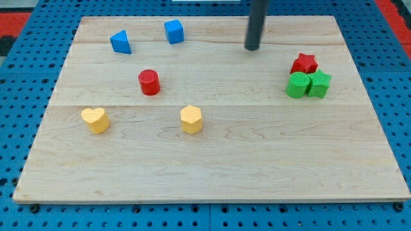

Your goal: Move the red circle towards the red star

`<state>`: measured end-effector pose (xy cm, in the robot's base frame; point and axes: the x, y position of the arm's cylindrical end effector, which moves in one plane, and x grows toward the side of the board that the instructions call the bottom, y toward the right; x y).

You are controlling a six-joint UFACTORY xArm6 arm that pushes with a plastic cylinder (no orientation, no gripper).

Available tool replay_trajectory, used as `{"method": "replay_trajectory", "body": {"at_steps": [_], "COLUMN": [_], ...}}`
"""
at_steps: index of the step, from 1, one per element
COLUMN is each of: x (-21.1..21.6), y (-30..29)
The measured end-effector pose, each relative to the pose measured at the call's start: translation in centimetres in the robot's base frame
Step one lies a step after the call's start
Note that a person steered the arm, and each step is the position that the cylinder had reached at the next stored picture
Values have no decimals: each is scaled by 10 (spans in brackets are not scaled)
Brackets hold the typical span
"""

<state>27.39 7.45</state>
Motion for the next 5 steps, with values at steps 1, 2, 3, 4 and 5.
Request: {"method": "replay_trajectory", "body": {"at_steps": [1,2,3,4,5], "x": [-8,-7,-7,-7,6], "y": [-31,-45,-55,-65,-64]}}
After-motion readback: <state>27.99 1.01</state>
